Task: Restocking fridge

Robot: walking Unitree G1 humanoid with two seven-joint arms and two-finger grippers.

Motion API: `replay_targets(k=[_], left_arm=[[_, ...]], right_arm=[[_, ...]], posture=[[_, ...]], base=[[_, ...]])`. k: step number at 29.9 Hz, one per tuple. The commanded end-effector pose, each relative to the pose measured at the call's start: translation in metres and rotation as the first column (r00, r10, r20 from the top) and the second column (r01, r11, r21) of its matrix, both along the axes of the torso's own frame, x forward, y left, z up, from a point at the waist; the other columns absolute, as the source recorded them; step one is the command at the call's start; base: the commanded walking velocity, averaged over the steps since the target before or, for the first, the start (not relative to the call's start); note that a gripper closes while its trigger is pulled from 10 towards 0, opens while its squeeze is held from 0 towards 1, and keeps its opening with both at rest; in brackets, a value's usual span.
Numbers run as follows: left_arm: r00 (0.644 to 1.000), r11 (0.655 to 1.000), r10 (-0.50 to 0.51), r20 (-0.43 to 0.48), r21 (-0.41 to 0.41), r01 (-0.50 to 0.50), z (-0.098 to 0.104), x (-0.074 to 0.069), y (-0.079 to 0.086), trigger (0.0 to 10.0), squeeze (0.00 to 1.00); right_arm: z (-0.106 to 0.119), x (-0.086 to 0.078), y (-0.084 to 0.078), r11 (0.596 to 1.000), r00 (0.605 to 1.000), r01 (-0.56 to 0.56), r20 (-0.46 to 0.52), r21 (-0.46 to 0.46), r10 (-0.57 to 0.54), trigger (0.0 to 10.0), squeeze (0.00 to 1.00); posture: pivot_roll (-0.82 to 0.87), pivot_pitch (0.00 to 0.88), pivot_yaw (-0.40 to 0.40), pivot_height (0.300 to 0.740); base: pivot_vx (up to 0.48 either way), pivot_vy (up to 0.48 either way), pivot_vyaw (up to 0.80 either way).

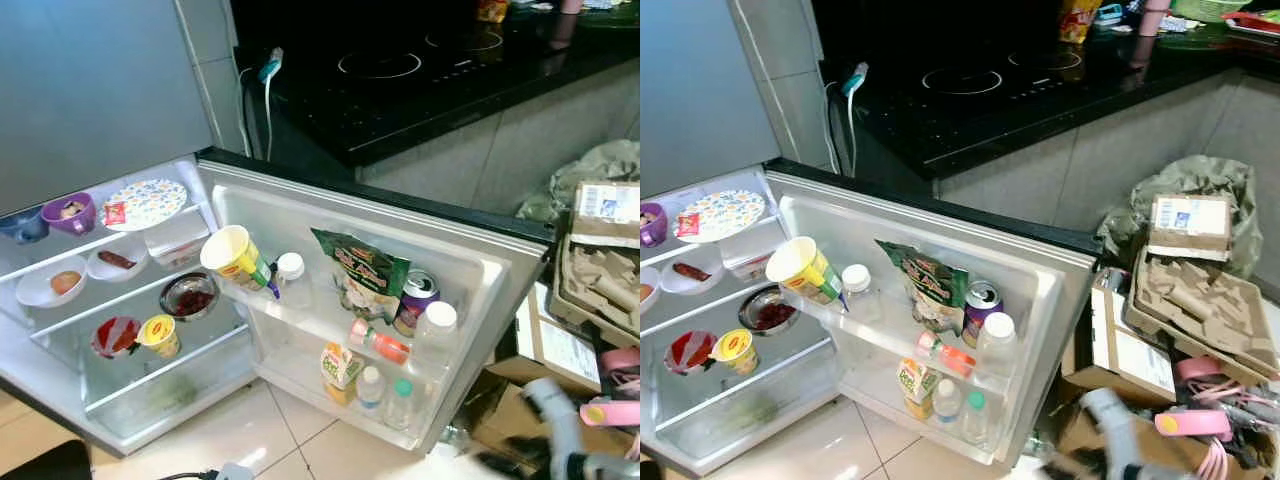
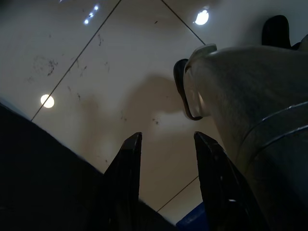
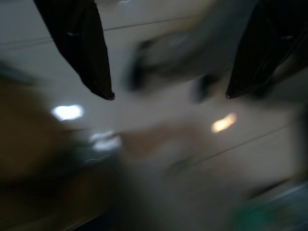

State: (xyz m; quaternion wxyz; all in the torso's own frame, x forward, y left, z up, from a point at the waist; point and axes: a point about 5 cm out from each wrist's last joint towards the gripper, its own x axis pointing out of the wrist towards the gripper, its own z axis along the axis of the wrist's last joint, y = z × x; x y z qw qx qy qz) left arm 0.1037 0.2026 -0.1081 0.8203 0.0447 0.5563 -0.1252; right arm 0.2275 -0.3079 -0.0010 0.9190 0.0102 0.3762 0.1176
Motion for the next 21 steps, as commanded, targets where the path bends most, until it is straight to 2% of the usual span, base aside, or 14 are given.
replay_targets(k=[1,2,3,6,7,8,13,15,16,17,18,19,21], left_arm=[[1.0,1.0,-0.007,-0.02,-0.017,0.007,-0.002,-0.005,-0.005,10.0,0.0],[1.0,1.0,-0.007,-0.02,-0.017,0.007,-0.002,-0.005,-0.005,10.0,0.0],[1.0,1.0,-0.008,-0.018,-0.018,0.008,-0.002,-0.004,-0.006,10.0,0.0],[1.0,1.0,-0.009,-0.015,-0.019,0.009,-0.002,-0.003,-0.006,10.0,0.0],[1.0,1.0,-0.01,-0.014,-0.02,0.009,-0.002,-0.003,-0.006,10.0,0.0],[1.0,1.0,-0.01,-0.014,-0.02,0.009,-0.002,-0.003,-0.006,10.0,0.0],[1.0,1.0,-0.01,-0.014,-0.02,0.01,-0.002,-0.003,-0.007,10.0,0.0],[1.0,1.0,-0.01,-0.015,-0.02,0.009,-0.002,-0.004,-0.007,10.0,0.0],[1.0,1.0,-0.008,-0.016,-0.02,0.008,-0.002,-0.004,-0.007,10.0,0.0],[1.0,1.0,-0.008,-0.016,-0.02,0.008,-0.002,-0.004,-0.007,10.0,0.0],[1.0,1.0,-0.006,-0.016,-0.02,0.006,-0.002,-0.004,-0.007,10.0,0.0],[1.0,1.0,-0.006,-0.016,-0.02,0.006,-0.002,-0.004,-0.007,10.0,0.0],[1.0,1.0,-0.002,-0.018,-0.023,0.002,-0.002,-0.005,-0.008,10.0,0.0]], right_arm=[[0.013,0.018,0.001,0.997,0.988,0.081,0.135,0.002,-0.08,0.0,0.0],[0.013,0.018,0.001,0.997,0.988,0.081,0.135,0.002,-0.08,0.0,0.0],[0.029,0.035,-0.001,0.991,0.958,0.133,0.253,0.009,-0.131,0.0,0.0],[0.045,0.052,0.001,0.982,0.912,0.184,0.365,0.04,-0.186,0.0,0.0],[0.053,0.062,0.005,0.977,0.887,0.195,0.41,0.087,-0.214,0.0,0.0],[0.053,0.062,0.005,0.977,0.887,0.195,0.41,0.087,-0.214,0.0,0.0],[0.072,0.082,0.019,0.963,0.835,0.16,0.491,0.218,-0.25,0.0,0.0],[0.074,0.085,0.024,0.96,0.832,0.139,0.498,0.242,-0.246,0.0,0.0],[0.074,0.088,0.033,0.966,0.843,0.07,0.503,0.249,-0.191,0.0,0.0],[0.074,0.088,0.033,0.966,0.843,0.07,0.503,0.249,-0.191,0.0,0.0],[0.072,0.089,0.044,0.965,0.857,-0.014,0.501,0.261,-0.123,10.0,0.0],[0.072,0.089,0.044,0.965,0.857,-0.014,0.501,0.261,-0.123,10.0,0.0],[0.068,0.085,0.066,0.938,0.867,-0.212,0.497,0.273,0.051,10.0,0.0]], posture=[[-0.04,0.0,0.008,0.74],[-0.04,0.0,0.008,0.74],[-0.04,0.0,0.008,0.74],[-0.03,0.0,0.008,0.74],[-0.03,0.0,0.007,0.74],[-0.03,0.0,0.007,0.74],[-0.03,0.0,0.005,0.74],[-0.03,0.0,0.004,0.74],[-0.03,0.0,0.003,0.74],[-0.03,0.0,0.003,0.74],[-0.03,0.0,0.001,0.74],[-0.03,0.0,0.001,0.74],[-0.03,0.0,0.001,0.74]], base=[[0.0,0.0,0.0],[0.0,0.0,0.0],[0.0,0.0,0.0],[0.0,0.0,0.0],[0.0,0.0,0.0],[0.0,0.0,0.0],[0.0,0.0,0.0],[0.0,0.0,0.0],[0.0,0.0,0.0],[0.0,0.0,0.0],[0.0,0.0,0.0],[0.0,0.0,0.0],[0.0,0.0,0.0]])
